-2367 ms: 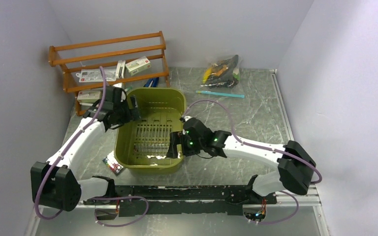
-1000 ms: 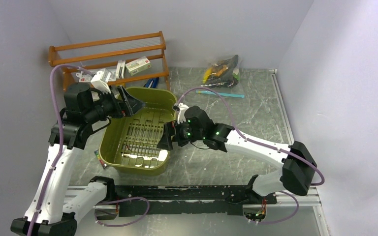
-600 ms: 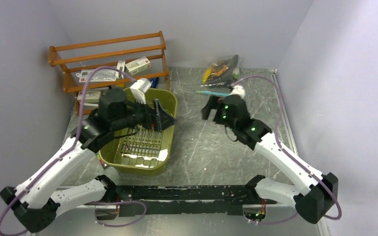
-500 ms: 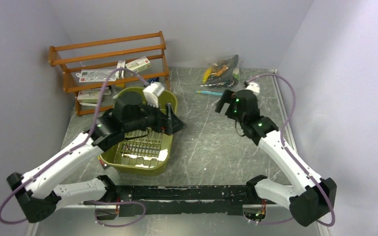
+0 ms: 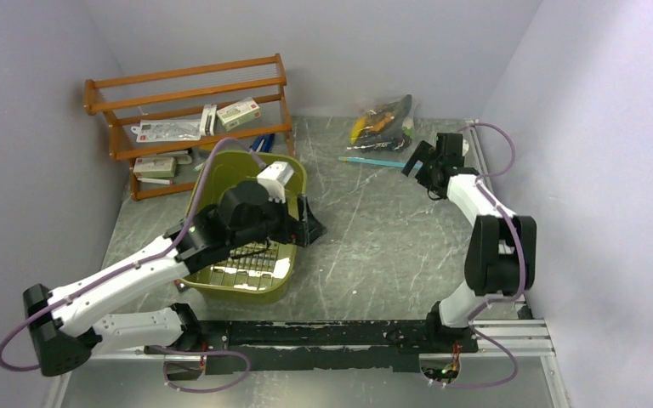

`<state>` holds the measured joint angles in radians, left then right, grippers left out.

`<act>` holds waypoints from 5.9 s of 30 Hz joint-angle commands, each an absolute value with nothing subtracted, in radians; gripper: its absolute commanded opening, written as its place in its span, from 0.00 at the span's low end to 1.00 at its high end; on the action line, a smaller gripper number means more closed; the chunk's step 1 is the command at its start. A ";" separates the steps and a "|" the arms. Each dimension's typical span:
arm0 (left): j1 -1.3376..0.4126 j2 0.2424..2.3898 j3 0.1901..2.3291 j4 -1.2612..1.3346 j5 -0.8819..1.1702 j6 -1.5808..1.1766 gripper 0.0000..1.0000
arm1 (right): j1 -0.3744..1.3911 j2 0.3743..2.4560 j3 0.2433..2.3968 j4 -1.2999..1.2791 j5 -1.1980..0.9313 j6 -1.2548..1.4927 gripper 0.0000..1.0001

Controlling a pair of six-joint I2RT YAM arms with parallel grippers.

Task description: Open the zip-top bag and remove the fake food

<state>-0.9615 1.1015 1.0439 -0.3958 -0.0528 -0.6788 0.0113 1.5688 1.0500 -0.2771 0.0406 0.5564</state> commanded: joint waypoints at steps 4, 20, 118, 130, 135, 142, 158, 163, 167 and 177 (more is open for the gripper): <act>-0.968 0.898 0.908 -0.394 -0.159 -0.722 0.99 | -0.024 1.774 1.184 -0.101 -0.016 0.584 0.95; -0.967 0.910 0.944 -0.463 -0.195 -0.712 0.99 | -0.022 2.096 1.380 0.138 -0.085 0.596 0.79; -0.966 0.816 0.931 -0.486 -0.166 -0.732 0.99 | -0.062 2.067 1.341 -0.054 -0.409 0.220 0.84; -0.966 0.876 0.910 -0.366 -0.070 -0.736 0.99 | -0.061 1.956 1.215 0.012 -0.412 0.361 0.05; -0.975 0.965 0.900 -0.235 -0.005 -0.769 0.99 | -0.060 1.692 0.887 0.150 -0.527 0.572 0.01; -1.080 1.166 0.973 -0.182 -0.120 -0.852 0.99 | -0.033 1.205 0.486 0.190 -0.566 0.796 0.02; -1.227 1.541 1.031 0.045 -0.350 -1.273 0.94 | -0.030 0.418 0.256 -0.348 -0.649 0.922 0.04; -1.227 1.624 1.085 0.028 -0.404 -1.352 0.91 | -0.029 0.378 0.292 -0.448 -0.663 0.879 0.04; -1.227 1.673 1.114 0.020 -0.430 -1.388 0.87 | -0.030 0.380 0.303 -0.474 -0.685 0.861 0.04; -1.227 1.734 1.112 0.051 -0.416 -1.398 0.68 | -0.028 0.404 0.362 -0.478 -0.714 0.850 0.06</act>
<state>-1.2240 1.7206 1.0931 -0.0036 -0.3969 -1.3853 -0.0334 0.3981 0.3107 -0.4847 -0.6674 0.8650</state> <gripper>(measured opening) 0.708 0.051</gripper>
